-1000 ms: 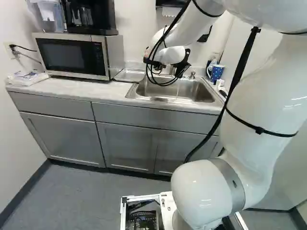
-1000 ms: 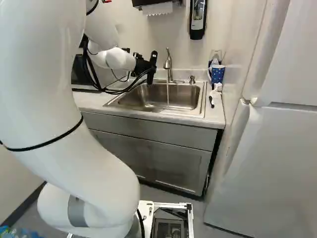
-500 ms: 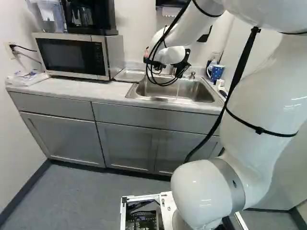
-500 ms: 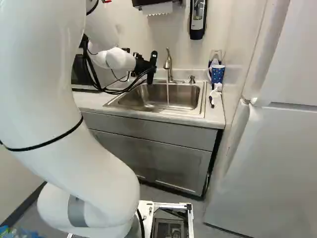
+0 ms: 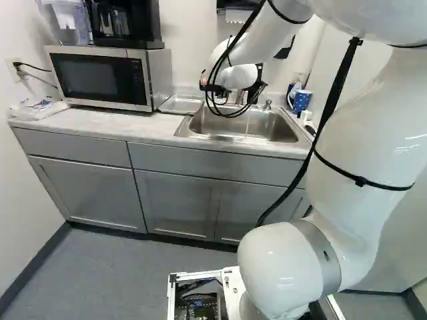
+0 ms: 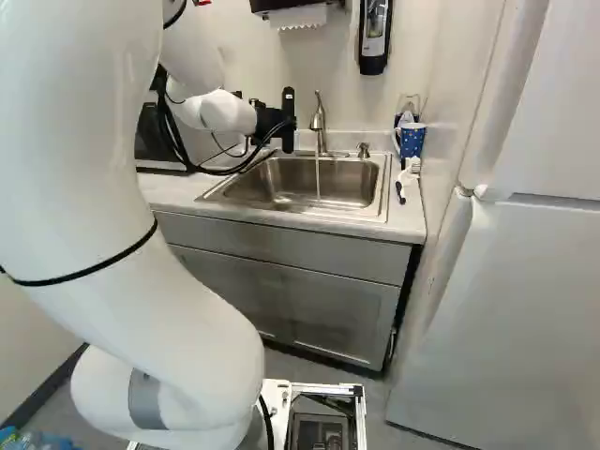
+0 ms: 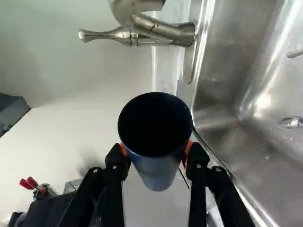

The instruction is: Rinse the cup and place it in the tray

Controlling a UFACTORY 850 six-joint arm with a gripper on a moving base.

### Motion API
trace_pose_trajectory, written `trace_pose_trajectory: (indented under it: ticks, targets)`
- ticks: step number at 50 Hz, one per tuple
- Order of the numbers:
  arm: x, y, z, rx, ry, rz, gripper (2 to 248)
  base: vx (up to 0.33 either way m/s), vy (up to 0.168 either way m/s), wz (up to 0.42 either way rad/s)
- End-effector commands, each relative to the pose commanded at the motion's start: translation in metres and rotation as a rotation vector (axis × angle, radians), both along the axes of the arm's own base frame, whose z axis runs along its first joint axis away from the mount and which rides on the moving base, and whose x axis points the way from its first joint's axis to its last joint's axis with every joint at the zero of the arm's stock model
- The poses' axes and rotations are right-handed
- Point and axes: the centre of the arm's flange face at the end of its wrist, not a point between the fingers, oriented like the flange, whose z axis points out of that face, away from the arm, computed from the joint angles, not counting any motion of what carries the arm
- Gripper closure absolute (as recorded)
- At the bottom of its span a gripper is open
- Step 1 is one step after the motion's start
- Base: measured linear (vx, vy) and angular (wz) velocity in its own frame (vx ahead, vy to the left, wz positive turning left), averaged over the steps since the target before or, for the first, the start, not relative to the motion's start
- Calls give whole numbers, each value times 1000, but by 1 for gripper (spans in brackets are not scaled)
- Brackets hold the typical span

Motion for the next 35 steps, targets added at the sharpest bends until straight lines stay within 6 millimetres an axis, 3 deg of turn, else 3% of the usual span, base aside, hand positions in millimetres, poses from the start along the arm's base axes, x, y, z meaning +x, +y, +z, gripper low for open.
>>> trace_pose_trajectory:
  ticks: [35]
  targets:
    - [0,0,0,-352,-10,105,126,0,0,0]
